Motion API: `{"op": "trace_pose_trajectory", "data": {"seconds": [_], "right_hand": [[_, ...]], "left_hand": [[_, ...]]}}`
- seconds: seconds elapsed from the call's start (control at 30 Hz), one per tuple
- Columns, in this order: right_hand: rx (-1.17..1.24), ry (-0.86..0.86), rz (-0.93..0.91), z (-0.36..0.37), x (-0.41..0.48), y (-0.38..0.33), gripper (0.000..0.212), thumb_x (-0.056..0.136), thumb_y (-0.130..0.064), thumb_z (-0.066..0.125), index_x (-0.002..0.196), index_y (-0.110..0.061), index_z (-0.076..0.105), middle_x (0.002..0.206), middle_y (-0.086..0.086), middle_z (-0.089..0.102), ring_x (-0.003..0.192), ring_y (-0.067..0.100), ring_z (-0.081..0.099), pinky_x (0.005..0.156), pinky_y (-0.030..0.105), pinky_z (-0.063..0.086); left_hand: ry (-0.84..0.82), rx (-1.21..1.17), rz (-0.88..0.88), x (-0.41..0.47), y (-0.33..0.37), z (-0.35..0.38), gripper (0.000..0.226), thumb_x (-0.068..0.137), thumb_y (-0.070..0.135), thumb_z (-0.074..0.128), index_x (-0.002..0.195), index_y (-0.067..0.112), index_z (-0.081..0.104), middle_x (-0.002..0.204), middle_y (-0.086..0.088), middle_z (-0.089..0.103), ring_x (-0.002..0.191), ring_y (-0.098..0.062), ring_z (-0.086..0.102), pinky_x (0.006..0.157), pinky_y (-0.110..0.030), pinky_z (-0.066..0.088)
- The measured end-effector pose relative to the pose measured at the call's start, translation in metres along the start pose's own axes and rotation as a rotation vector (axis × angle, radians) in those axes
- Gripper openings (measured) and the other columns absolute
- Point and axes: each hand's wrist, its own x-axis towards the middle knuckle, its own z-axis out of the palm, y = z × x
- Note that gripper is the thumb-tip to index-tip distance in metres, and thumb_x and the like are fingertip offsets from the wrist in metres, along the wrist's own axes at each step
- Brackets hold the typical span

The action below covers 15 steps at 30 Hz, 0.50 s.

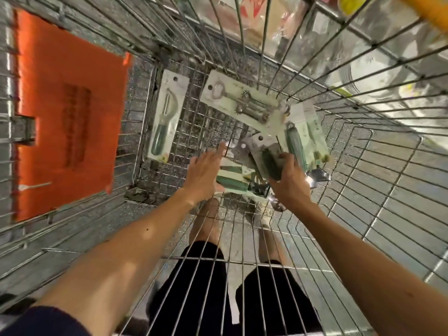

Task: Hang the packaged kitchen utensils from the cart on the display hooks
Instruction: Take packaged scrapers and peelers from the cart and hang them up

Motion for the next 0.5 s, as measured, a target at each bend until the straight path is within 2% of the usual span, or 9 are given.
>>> {"op": "trace_pose_trajectory", "data": {"seconds": [0.13, 0.2, 0.3, 0.4, 0.5], "right_hand": [[0.076, -0.017, 0.032, -0.006, -0.002, 0.002, 0.070, 0.082, -0.019, 0.076, 0.135, -0.013, 0.032, 0.119, 0.018, 0.063, 0.100, 0.037, 0.066, 0.082, 0.052, 0.058], [0.121, -0.046, 0.026, -0.008, -0.004, 0.003, 0.076, 0.083, -0.019, 0.076, 0.139, -0.013, 0.025, 0.118, 0.020, 0.063, 0.098, 0.038, 0.067, 0.083, 0.052, 0.058], [0.173, -0.099, 0.007, -0.014, -0.009, 0.003, 0.083, 0.082, -0.019, 0.077, 0.143, -0.015, 0.021, 0.119, 0.021, 0.064, 0.097, 0.036, 0.068, 0.083, 0.052, 0.058], [0.156, -0.134, 0.017, -0.020, -0.015, 0.005, 0.076, 0.082, -0.021, 0.077, 0.142, -0.017, 0.030, 0.120, 0.018, 0.064, 0.099, 0.035, 0.067, 0.085, 0.052, 0.058], [0.178, -0.193, 0.033, -0.030, -0.022, 0.007, 0.063, 0.085, -0.018, 0.075, 0.138, -0.010, 0.043, 0.122, 0.019, 0.064, 0.101, 0.034, 0.065, 0.089, 0.051, 0.056]], "left_hand": [[-0.032, 0.042, -0.030, -0.002, 0.002, -0.001, 0.112, 0.067, 0.017, 0.089, 0.154, 0.022, 0.019, 0.151, -0.003, 0.039, 0.139, -0.024, 0.035, 0.118, -0.045, 0.023], [-0.084, 0.106, -0.009, -0.002, 0.000, -0.003, 0.095, 0.070, 0.027, 0.088, 0.148, 0.020, 0.035, 0.146, -0.002, 0.044, 0.136, -0.023, 0.037, 0.116, -0.043, 0.028], [-0.179, 0.069, 0.001, -0.010, -0.001, -0.013, 0.084, 0.074, 0.036, 0.084, 0.145, 0.019, 0.042, 0.143, -0.003, 0.045, 0.134, -0.022, 0.038, 0.113, -0.042, 0.033], [-0.231, -0.068, -0.035, -0.020, -0.002, -0.022, 0.071, 0.076, 0.027, 0.082, 0.139, 0.022, 0.049, 0.135, -0.003, 0.054, 0.121, -0.023, 0.050, 0.105, -0.048, 0.043], [-0.221, -0.062, 0.007, -0.029, 0.003, -0.030, 0.053, 0.078, 0.026, 0.081, 0.125, 0.027, 0.057, 0.116, 0.001, 0.064, 0.101, -0.020, 0.060, 0.088, -0.038, 0.050]]}}
